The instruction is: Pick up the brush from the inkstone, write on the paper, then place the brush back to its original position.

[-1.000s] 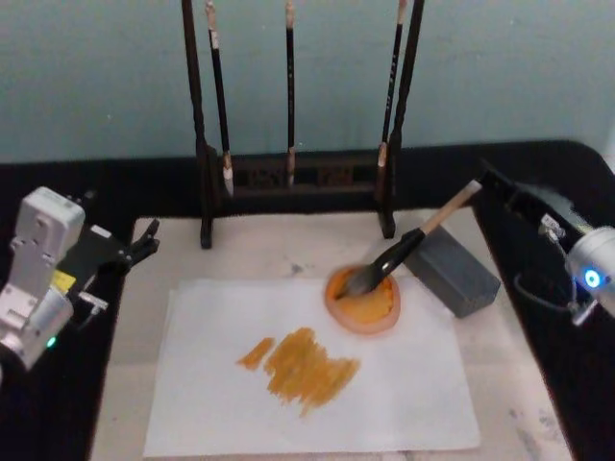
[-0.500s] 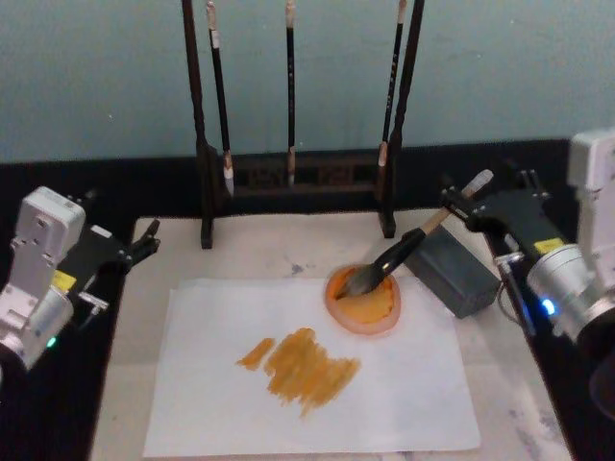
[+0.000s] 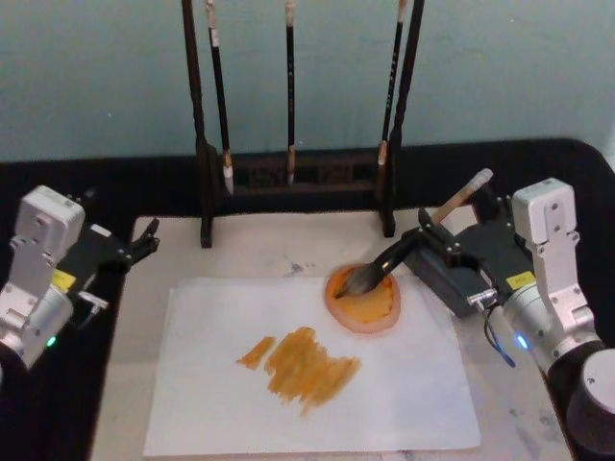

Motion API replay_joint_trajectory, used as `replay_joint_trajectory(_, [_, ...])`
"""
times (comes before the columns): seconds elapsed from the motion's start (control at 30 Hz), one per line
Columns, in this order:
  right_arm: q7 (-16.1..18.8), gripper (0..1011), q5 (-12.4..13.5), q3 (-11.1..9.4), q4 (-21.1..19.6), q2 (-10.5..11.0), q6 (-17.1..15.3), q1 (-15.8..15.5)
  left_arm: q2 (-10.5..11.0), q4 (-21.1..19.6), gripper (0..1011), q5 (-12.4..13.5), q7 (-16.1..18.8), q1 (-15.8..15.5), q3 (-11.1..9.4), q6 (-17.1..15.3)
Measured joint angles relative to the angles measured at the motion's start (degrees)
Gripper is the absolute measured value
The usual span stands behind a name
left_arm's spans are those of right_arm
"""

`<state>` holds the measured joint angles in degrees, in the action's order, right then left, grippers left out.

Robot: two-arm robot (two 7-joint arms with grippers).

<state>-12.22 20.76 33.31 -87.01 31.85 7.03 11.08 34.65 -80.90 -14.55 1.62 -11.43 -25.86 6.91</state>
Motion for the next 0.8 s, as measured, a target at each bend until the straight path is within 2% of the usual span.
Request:
replay_joint_trajectory(0.13, [1.1,1000,1.1,-0.8,0.9,-0.7,0.1,-0.1,0.0,0.0,1010,0.0,0.0,0.0,0.0,0.0])
replay_joint_trajectory(0.8, [0.8,1000,0.5,-0.5,0.8,-0.5,0.1,-0.1,0.0,0.0,1009,0.0,0.0,0.0,0.0,0.0])
